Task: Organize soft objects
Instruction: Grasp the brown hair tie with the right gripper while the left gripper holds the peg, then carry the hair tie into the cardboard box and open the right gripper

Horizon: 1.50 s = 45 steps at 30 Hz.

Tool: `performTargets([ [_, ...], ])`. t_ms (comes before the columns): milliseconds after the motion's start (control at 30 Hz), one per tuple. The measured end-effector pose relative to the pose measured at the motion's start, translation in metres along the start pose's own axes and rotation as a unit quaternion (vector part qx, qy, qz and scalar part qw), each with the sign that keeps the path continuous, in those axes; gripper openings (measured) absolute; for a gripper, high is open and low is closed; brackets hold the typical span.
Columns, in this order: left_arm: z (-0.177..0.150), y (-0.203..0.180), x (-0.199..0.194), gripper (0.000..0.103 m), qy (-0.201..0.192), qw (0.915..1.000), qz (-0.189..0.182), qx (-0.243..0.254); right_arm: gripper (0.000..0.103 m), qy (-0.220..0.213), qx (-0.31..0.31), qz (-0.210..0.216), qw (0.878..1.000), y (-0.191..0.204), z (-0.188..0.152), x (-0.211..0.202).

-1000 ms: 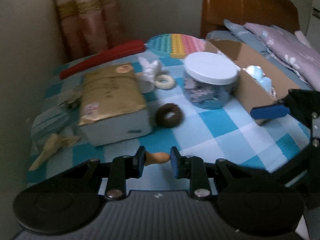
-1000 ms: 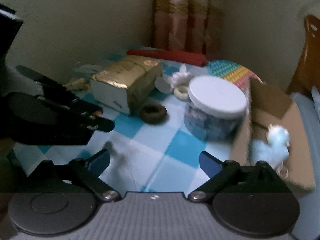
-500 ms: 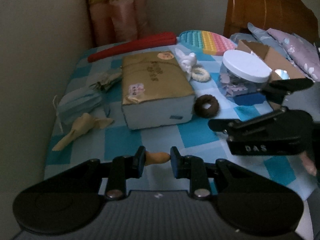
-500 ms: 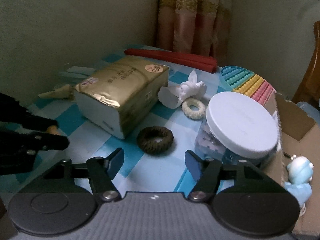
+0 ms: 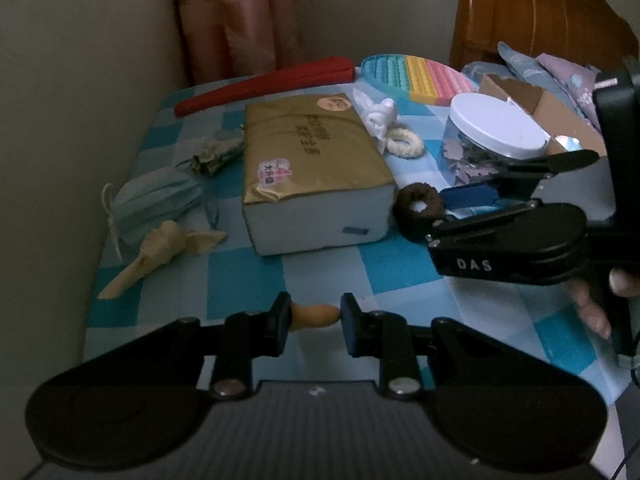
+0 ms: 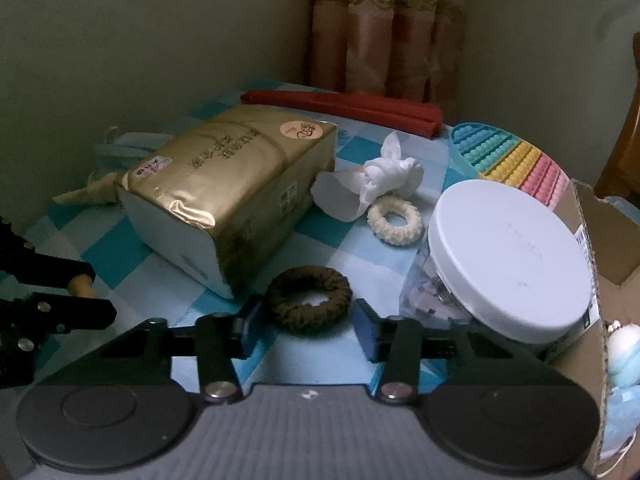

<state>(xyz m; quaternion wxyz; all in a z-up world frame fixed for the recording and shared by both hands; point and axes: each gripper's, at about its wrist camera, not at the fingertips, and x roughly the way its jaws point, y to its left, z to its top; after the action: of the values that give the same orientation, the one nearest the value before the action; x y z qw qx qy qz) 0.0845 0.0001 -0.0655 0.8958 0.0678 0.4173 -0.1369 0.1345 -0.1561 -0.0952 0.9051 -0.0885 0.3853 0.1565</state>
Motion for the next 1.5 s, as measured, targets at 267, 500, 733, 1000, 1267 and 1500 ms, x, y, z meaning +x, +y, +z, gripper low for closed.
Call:
performTargets([
  [267,-0.001,-0.003,-0.006,0.025,-0.004,1.0,0.001,0.003,0.047,-0.006,0.0,-0.001,1.0,0.001,-0.003,-0.018],
  [500,-0.001,-0.009,-0.024,0.025,-0.015,0.9996,-0.005,0.022,0.046,-0.013,0.005,-0.003,1.0,0.006,-0.017,-0.062],
  [733,-0.001,-0.016,-0.036,0.025,-0.014,0.9991,-0.019,0.035,0.047,-0.05,0.019,-0.02,0.998,0.0,-0.028,-0.127],
  [1000,0.017,-0.039,-0.048,0.025,-0.031,0.9966,-0.049,0.059,0.047,-0.083,0.058,-0.092,0.991,-0.053,-0.032,-0.174],
  [1267,0.048,-0.073,-0.046,0.025,-0.047,0.9919,-0.068,0.097,0.047,-0.064,0.09,-0.126,0.986,-0.117,-0.031,-0.149],
  [1500,0.067,-0.099,-0.033,0.025,-0.043,0.9883,-0.079,0.123,0.081,-0.071,0.102,-0.115,0.986,-0.14,-0.034,-0.127],
])
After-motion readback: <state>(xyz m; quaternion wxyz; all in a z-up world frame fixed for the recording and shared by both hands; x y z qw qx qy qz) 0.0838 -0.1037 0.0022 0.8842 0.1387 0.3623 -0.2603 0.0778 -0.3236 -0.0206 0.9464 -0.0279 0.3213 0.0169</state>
